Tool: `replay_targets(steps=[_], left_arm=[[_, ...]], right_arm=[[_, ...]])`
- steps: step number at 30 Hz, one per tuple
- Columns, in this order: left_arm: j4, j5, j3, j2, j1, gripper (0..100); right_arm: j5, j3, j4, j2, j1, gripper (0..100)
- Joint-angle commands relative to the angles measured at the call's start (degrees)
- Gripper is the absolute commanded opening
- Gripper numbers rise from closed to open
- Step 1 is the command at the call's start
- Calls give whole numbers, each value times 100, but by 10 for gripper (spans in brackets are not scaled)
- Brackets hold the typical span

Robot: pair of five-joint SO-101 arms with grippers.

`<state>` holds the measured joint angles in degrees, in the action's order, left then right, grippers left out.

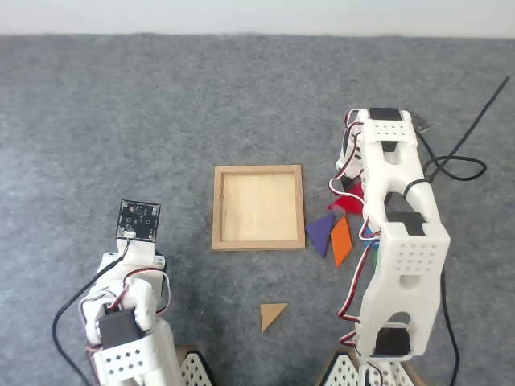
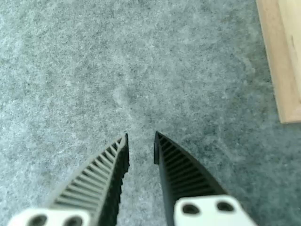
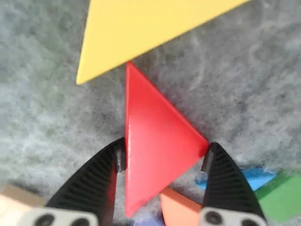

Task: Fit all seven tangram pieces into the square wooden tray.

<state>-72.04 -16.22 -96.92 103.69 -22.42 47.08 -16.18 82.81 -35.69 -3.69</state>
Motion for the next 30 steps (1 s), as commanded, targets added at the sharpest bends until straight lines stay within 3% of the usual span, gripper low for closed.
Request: replay_targets(steps=[1,9,16,19,24,30], left_arm=[[-35,35,48,70,0,87],[-35,35,48,70,0,87],[-35,35,48,70,0,87],[-35,35,48,70,0,87],[-35,35,48,70,0,87],[-35,35,48,70,0,87]], right_arm=[[-97,-202,251,778,-4,139],[-853,-176,980,1499,-22,139],[-765,-193,251,549,31,146],[-273,-211,-154,224,127,207],[-246,-202,-365,4,163,359],[-229,-185,-356,-347,119,338]])
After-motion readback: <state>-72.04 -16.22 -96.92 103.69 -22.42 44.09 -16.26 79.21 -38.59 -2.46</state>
